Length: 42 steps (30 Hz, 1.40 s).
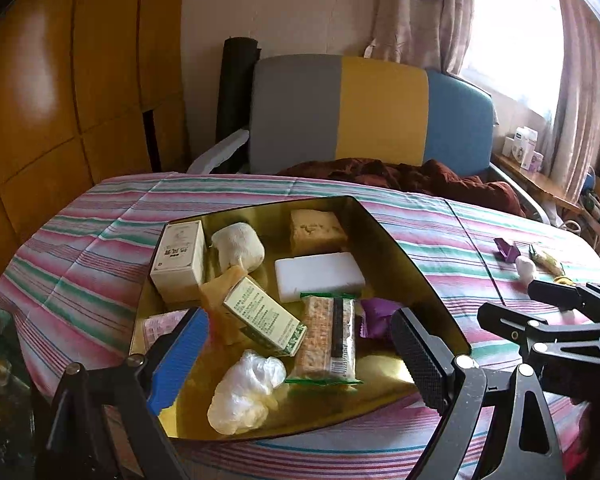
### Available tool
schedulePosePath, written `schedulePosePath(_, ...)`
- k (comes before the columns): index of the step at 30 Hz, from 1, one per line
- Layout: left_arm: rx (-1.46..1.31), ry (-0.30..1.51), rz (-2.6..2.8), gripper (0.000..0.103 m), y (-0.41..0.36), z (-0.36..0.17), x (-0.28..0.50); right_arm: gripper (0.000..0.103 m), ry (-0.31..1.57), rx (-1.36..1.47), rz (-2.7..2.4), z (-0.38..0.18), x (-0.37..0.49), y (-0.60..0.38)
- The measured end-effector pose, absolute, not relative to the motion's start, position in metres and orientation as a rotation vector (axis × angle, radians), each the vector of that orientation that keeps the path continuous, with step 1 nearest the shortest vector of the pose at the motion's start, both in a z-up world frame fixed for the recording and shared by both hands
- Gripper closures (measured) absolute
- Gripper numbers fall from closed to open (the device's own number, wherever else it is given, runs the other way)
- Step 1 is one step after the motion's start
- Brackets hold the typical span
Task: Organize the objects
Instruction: 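Move both tools back toward the remaining items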
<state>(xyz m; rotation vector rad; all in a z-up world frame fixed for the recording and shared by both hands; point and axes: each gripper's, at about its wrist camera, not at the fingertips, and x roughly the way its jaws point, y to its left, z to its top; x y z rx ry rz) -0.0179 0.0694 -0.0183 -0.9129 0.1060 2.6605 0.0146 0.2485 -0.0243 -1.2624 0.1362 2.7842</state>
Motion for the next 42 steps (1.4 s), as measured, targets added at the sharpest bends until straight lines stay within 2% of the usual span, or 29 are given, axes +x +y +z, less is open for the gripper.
schedulePosePath(19, -0.921, 0.168, 2.603, 0.010, 0.088, -0.023, -0.010, 0.019, 0.112, -1.289, 2.708, -0.036, 0.020, 0.280)
schedulePosePath(36, -0.915, 0.282, 2.521, 0.009, 0.124, -0.029, -0.003, 0.019, 0.191, -1.126, 2.427, -0.020, 0.023, 0.445)
schedulePosePath(40, -0.905, 0.314, 2.491, 0.009, 0.138, -0.028, -0.001, 0.019, 0.352, -1.038, 2.299, -0.026, 0.036, 0.503)
schedulePosePath(42, -0.900, 0.325, 2.471, 0.010, 0.147, -0.028, -0.001, 0.019, 0.563, -0.991, 2.221, -0.031, 0.051, 0.532)
